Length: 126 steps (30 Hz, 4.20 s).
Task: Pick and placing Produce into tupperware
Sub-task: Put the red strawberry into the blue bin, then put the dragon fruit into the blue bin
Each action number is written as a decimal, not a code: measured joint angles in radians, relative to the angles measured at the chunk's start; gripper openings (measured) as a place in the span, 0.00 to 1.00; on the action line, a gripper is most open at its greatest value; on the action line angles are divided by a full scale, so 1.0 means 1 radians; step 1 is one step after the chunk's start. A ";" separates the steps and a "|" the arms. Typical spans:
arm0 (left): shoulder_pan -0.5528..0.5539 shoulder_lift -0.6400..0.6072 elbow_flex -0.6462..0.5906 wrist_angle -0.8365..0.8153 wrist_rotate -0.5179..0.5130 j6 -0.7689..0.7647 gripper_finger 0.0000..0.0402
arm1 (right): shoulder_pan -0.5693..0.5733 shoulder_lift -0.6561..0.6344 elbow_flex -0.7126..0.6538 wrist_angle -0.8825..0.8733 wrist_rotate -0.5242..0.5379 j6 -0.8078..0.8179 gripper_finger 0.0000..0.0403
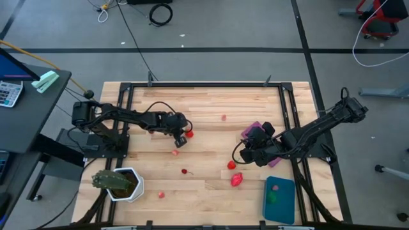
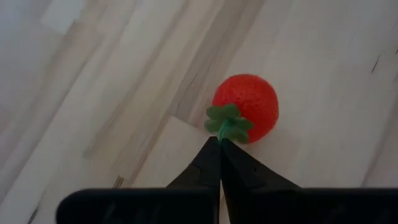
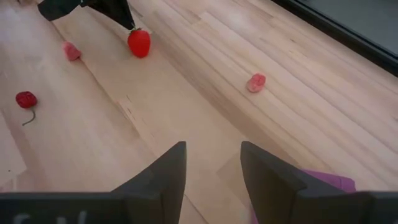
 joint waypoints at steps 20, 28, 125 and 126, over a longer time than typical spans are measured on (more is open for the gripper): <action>-0.171 0.000 0.000 0.368 -0.025 0.009 0.01 | 0.000 0.000 0.000 0.000 0.002 -0.006 0.40; -0.268 0.000 0.005 0.613 -0.024 0.009 0.00 | 0.000 0.000 0.000 0.000 0.137 -0.025 0.40; -0.459 1.116 1.554 0.319 0.291 0.435 0.19 | -0.013 -0.333 0.000 -0.134 0.197 -0.208 0.40; -0.459 1.116 1.554 0.318 0.288 0.439 0.21 | -0.013 -0.333 0.000 -0.134 0.194 -0.208 0.40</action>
